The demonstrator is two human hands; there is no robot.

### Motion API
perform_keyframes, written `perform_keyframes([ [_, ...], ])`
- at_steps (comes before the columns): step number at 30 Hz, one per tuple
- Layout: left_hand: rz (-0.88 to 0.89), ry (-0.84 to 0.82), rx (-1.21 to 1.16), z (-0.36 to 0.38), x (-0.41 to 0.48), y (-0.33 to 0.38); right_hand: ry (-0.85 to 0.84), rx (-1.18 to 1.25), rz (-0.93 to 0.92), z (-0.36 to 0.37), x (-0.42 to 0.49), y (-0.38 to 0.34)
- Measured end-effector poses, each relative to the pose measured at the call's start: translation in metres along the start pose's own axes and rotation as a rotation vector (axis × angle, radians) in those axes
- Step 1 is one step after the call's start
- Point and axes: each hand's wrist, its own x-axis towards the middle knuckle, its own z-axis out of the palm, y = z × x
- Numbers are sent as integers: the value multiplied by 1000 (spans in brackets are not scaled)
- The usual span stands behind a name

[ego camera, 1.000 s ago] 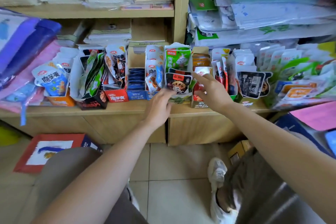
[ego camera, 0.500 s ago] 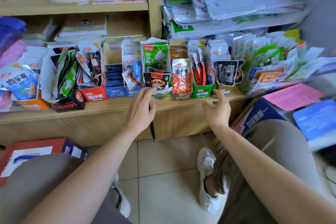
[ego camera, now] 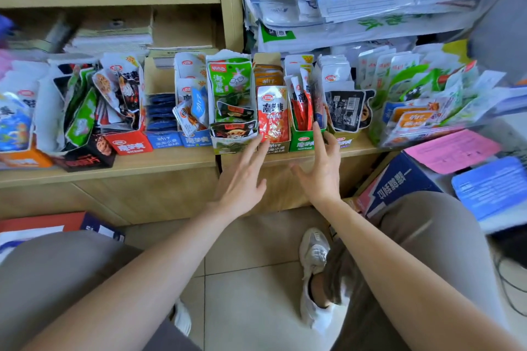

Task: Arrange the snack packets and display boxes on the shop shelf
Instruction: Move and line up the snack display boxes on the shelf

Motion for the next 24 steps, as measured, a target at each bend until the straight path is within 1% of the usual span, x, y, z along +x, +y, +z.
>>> perform_keyframes([
  [2, -5, -3, 92, 1, 3, 1, -51, -55, 26, 2, 4, 1],
  [4, -3, 33, 142, -4, 3, 5, -57, -29, 42, 2, 9, 0],
  [6, 3, 51, 140, -7, 2, 7, -2, 10, 39, 1, 15, -4],
  [9, 13, 19, 131, -7, 0, 4, 117, 28, 67, -1, 11, -9],
  [11, 16, 2, 114, -9, 0, 4, 207, 66, 122, -1, -2, -13],
  [13, 10, 2, 102, -10, 0, 5, 269, 173, 210, 0, -15, -13],
  [16, 2, 4, 91, -9, 0, 6, 247, 328, 329, 3, -21, -10],
  [19, 24, -17, 34, -9, -6, 3, 186, 350, 403, 4, -16, -7],
  [22, 22, -49, -23, -13, -16, -1, 214, 408, 428, -3, -13, -10],
  [24, -16, -43, -63, -20, -26, -3, 247, 444, 389, -10, -13, -14],
])
